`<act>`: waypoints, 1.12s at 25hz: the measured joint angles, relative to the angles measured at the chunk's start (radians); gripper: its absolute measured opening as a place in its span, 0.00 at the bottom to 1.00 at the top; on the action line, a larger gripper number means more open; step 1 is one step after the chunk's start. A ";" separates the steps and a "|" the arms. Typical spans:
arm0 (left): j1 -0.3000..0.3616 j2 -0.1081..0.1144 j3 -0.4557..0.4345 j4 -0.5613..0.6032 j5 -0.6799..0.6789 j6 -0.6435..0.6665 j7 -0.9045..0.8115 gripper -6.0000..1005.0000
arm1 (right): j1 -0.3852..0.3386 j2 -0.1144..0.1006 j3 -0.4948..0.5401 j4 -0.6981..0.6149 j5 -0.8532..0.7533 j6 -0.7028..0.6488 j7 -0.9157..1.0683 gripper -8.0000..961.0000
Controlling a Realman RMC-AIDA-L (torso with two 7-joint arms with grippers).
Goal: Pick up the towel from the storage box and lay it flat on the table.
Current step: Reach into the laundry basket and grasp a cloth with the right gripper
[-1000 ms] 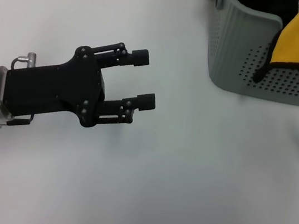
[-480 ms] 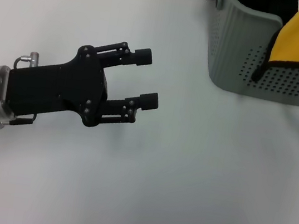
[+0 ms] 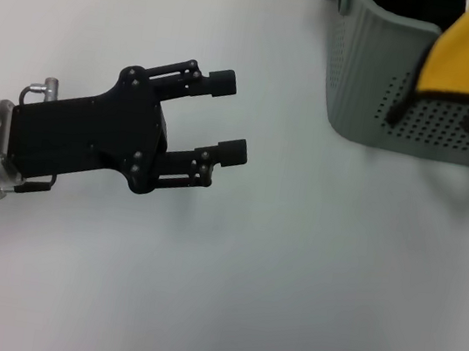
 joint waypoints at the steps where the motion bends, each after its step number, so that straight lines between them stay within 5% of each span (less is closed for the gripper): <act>1: 0.000 0.000 0.000 0.000 0.000 0.000 0.000 0.73 | 0.003 0.001 -0.010 0.005 -0.001 0.000 0.001 0.60; 28: 0.001 -0.002 0.000 0.000 0.000 0.001 -0.001 0.73 | -0.012 0.007 -0.013 0.015 0.091 -0.029 -0.010 0.48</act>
